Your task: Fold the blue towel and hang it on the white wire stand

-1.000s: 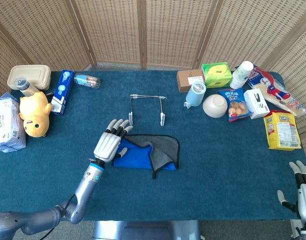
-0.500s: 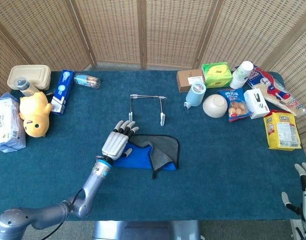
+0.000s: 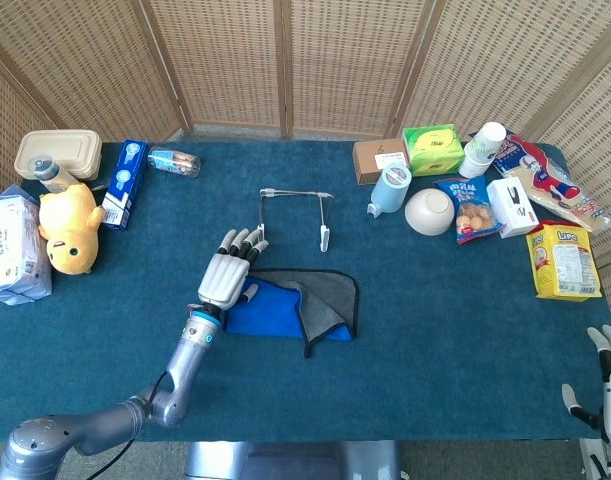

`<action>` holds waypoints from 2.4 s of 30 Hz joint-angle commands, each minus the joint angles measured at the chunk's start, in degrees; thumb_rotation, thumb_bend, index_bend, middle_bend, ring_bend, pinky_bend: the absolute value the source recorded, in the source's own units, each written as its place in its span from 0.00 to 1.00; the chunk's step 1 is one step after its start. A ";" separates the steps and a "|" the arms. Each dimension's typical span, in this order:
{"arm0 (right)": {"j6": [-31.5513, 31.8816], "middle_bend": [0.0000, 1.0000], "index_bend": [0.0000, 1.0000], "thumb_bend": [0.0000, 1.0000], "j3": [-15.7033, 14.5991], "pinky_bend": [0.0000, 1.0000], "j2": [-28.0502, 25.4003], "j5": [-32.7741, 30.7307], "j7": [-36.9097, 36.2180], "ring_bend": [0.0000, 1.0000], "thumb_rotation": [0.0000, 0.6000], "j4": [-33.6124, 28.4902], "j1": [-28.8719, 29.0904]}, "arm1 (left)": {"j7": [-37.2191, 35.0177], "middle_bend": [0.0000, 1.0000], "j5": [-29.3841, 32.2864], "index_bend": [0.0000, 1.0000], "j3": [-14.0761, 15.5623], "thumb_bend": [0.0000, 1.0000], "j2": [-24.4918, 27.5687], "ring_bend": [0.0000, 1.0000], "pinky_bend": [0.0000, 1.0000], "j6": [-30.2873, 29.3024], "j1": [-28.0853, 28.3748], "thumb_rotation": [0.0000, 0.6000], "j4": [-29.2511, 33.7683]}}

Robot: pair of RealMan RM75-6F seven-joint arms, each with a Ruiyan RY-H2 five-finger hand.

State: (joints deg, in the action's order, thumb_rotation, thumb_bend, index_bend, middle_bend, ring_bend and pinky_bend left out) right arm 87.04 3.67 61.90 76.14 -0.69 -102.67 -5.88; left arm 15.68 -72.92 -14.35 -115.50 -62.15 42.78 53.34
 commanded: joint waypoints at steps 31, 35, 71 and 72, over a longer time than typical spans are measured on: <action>-5.15 0.04 0.08 0.30 0.36 0.00 -4.27 8.70 0.96 0.00 1.00 -3.36 6.16 | -1.55 0.09 -6.31 0.17 6.40 0.41 19.57 0.00 0.00 -8.10 -8.25 1.00 31.46; -9.09 0.05 0.10 0.26 1.17 0.00 -3.53 9.99 1.78 0.00 1.00 -3.76 9.85 | -1.94 0.09 -7.69 0.18 8.59 0.41 25.21 0.00 0.00 -10.05 -10.92 1.00 37.10; -33.92 0.04 0.11 0.21 5.89 0.00 23.24 -0.45 24.17 0.00 1.00 -0.91 36.62 | -14.21 0.10 -14.27 0.21 15.08 0.41 43.43 0.00 0.00 -24.51 -27.33 1.00 43.96; -34.00 0.04 0.11 0.22 5.91 0.00 24.24 -0.98 24.70 0.00 1.00 -0.35 37.09 | -14.39 0.10 -14.36 0.21 14.86 0.41 43.37 0.00 0.00 -24.61 -27.41 1.00 43.89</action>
State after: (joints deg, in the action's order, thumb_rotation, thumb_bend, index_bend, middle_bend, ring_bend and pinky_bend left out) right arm 53.36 9.47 85.02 75.88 23.15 -103.81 30.42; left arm 1.38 -87.23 0.60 -72.09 -86.72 15.42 97.28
